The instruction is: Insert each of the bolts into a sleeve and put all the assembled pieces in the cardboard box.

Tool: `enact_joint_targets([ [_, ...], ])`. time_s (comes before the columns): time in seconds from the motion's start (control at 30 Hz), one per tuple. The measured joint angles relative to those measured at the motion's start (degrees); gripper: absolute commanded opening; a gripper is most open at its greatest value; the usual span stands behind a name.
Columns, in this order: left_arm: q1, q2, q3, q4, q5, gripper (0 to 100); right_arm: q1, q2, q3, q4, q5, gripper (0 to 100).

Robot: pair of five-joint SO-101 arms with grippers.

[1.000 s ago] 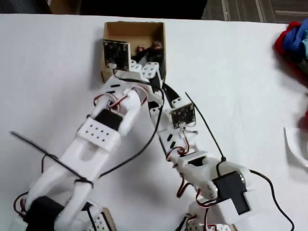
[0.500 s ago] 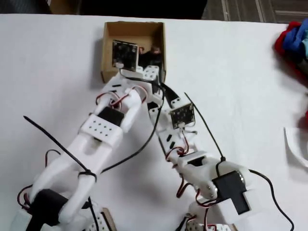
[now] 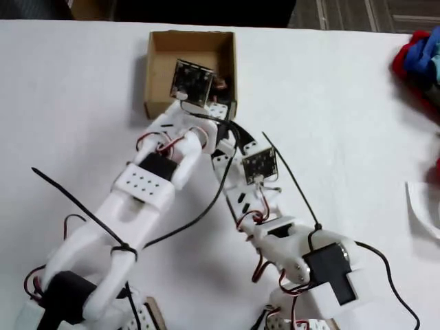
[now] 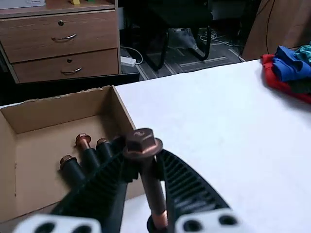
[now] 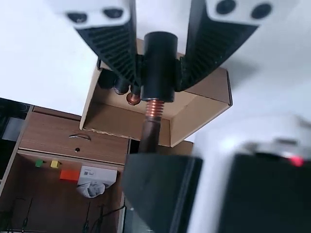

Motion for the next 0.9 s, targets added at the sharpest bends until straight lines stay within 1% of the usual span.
enact_joint_targets([
  [0.13, 1.4, 0.0, 0.1, 0.3, 0.0, 3, 0.6, 0.0, 0.0, 0.0, -0.1, 1.9],
  [0.23, 3.4, 0.0, 0.1, 2.7, 0.0, 3, 2.3, 0.0, -0.9, 0.4, -0.1, 1.9],
  [0.33, 4.4, 0.1, 0.1, 6.2, -0.3, 3, 3.6, -0.1, -2.6, 3.9, 0.0, 1.9],
  [0.43, 4.4, 0.1, 0.1, 7.2, -0.3, 3, 4.0, -0.1, -3.1, 5.8, 0.0, 1.9],
  [0.5, 4.0, 0.1, 0.1, 7.2, -0.3, 7, 4.0, -0.2, -3.1, 6.1, 0.0, 1.9],
  [0.63, 2.8, 0.1, 0.1, 7.4, -0.3, 25, 4.2, -0.1, -3.3, 6.2, 0.0, 1.9],
  [0.67, 2.2, 0.1, 0.1, 7.6, -0.3, 28, 4.7, -0.1, -3.5, 6.2, 0.0, 1.9],
  [0.73, 0.7, 0.1, 0.2, 7.7, 0.0, 29, 5.2, -0.1, -3.5, 6.5, 0.0, 1.9],
  [0.9, -1.7, 0.1, -1.7, 9.1, 4.5, 26, 5.5, 0.0, -3.8, 6.6, 0.0, 1.9],
])
